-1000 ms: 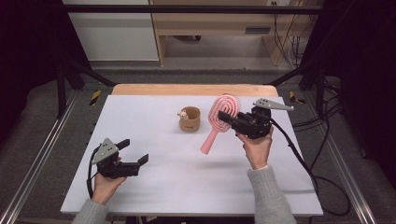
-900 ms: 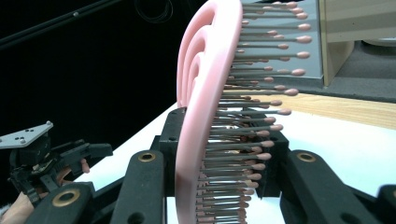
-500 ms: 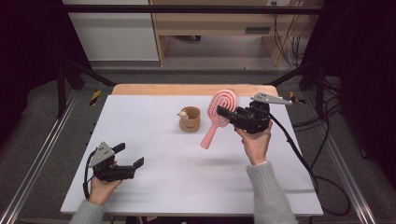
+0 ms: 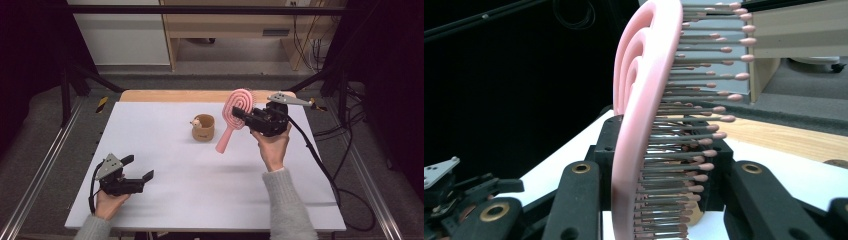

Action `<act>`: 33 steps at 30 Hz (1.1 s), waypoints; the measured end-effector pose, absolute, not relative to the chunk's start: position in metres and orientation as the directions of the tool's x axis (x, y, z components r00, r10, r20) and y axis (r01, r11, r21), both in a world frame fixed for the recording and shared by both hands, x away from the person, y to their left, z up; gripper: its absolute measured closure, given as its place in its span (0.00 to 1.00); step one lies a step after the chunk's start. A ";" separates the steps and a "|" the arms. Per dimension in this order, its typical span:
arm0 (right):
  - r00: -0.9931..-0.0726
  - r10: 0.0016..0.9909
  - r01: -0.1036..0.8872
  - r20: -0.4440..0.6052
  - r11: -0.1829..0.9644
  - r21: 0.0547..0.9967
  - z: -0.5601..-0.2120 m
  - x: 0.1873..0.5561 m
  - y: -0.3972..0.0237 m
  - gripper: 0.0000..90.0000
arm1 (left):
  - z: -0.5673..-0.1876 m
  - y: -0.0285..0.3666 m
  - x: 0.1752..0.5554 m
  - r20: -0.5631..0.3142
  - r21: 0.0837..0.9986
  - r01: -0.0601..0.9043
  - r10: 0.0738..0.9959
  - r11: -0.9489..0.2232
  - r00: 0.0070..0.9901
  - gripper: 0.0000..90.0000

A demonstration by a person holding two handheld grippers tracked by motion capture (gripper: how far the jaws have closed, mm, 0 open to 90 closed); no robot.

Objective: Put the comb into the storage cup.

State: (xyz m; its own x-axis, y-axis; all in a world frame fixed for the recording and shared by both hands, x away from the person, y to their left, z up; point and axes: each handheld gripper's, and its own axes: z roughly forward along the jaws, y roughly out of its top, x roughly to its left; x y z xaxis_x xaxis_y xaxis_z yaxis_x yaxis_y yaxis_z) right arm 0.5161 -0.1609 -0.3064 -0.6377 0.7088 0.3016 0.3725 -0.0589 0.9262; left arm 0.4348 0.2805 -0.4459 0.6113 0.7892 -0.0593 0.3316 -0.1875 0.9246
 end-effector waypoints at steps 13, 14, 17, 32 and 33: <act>-0.618 0.732 0.367 0.288 -0.055 0.929 -0.297 0.532 -0.154 0.71 | -0.447 0.283 0.435 -0.068 0.924 0.338 0.793 -0.179 0.605 0.04; -0.616 0.734 0.365 0.285 -0.055 0.929 -0.296 0.533 -0.154 0.71 | -0.447 0.283 0.435 -0.068 0.924 0.339 0.794 -0.178 0.605 0.04; -0.610 0.741 0.360 0.281 -0.057 0.931 -0.294 0.537 -0.153 0.71 | -0.447 0.283 0.435 -0.066 0.923 0.338 0.793 -0.182 0.605 0.04; -0.593 0.765 0.355 0.250 -0.030 0.934 -0.286 0.553 -0.142 0.71 | -0.447 0.283 0.436 -0.070 0.923 0.342 0.794 -0.178 0.604 0.04; -0.591 0.768 0.351 0.246 -0.030 0.936 -0.286 0.554 -0.141 0.71 | -0.447 0.284 0.436 -0.070 0.923 0.341 0.794 -0.178 0.604 0.04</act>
